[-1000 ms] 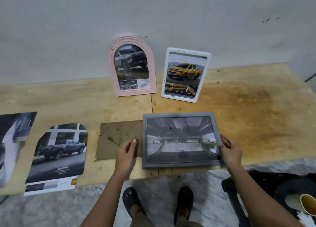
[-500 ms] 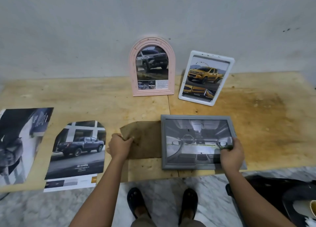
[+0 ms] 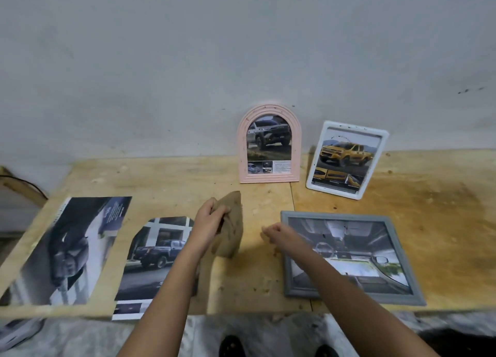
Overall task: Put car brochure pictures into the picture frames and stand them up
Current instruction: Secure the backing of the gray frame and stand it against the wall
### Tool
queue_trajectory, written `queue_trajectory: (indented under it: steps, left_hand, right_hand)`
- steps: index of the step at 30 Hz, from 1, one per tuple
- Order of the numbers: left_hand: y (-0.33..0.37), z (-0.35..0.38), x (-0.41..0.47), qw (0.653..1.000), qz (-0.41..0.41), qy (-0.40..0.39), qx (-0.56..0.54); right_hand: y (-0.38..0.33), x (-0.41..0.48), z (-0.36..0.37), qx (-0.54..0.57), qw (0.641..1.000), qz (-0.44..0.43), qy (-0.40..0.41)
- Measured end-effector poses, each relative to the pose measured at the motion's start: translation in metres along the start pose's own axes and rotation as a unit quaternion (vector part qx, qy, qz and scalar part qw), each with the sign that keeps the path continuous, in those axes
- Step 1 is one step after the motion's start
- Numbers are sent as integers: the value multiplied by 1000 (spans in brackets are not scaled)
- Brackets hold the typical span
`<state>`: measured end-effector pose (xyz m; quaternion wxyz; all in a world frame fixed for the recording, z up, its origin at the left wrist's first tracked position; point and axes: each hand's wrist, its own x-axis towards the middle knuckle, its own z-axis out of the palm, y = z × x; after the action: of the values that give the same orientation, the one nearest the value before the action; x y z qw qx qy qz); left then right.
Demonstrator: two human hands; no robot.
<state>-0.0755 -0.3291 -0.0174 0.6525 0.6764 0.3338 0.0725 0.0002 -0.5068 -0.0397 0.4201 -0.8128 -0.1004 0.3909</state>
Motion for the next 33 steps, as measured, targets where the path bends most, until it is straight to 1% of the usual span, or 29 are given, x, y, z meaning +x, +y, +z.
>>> queue_trajectory:
  steps: [1, 3, 4, 5, 6, 8, 10, 13, 15, 17, 19, 20, 21, 22, 24, 26, 28, 29, 31, 33]
  left_hand:
    - [10, -2, -3, 999, 10, 9, -38]
    - [27, -2, -8, 989, 24, 21, -146]
    - [34, -2, -11, 980, 32, 26, -196]
    - [39, 0, -14, 971, 41, 28, -232]
    - [44, 2, -16, 965, 49, 31, -257]
    - [52, 9, -20, 958, 62, 29, -279]
    - [58, 15, -23, 957, 79, 32, -277]
    - [60, 18, -22, 960, 106, 49, -254]
    - [61, 20, -23, 959, 116, 53, -255]
    - [62, 24, -24, 950, 109, 32, -292]
    - [61, 29, -24, 917, 61, -15, -393]
    - [61, 33, -25, 897, 20, -55, -439]
    - [60, 36, -25, 881, -20, -103, -462]
    - [60, 39, -24, 873, -53, -157, -458]
    - [63, 47, -24, 865, -99, -266, -414]
    - [72, 58, -25, 868, -117, -340, -344]
    - [88, 71, -28, 879, -93, -370, -285]
    - [94, 76, -27, 882, -71, -372, -279]
    - [103, 86, -24, 890, -24, -370, -265]
    - [111, 93, -22, 917, 13, -334, -217]
  right_hand:
    - [-6, -1, 3, 29, 998, 47, -43]
    - [-13, -2, 6, 123, 972, 134, -149]
    - [-14, -1, 9, 164, 957, 147, -186]
    - [-16, 1, 11, 212, 944, 144, -209]
    - [-18, 4, 13, 275, 929, 127, -212]
    - [-25, 7, 11, 411, 888, 99, -183]
    - [-35, 5, 1, 480, 864, 63, -139]
    - [-42, 0, -21, 515, 853, -4, -82]
    - [-46, -4, -39, 532, 843, -38, -62]
    - [-53, -9, -59, 546, 834, -69, -44]
    - [-63, -14, -81, 543, 832, -105, -38]
    - [-69, -18, -93, 529, 838, -125, -38]
    - [-76, -22, -104, 506, 850, -142, -37]
    - [-83, -28, -114, 478, 864, -156, -34]
    - [-98, -42, -131, 391, 901, -186, -29]
    - [-111, -57, -143, 284, 932, -219, -46]
    - [-121, -68, -152, 208, 946, -239, -67]
    - [-124, -70, -155, 184, 950, -243, -60]
    - [-124, -69, -164, 160, 958, -239, 1]
    - [-115, -66, -177, 177, 956, -222, 74]
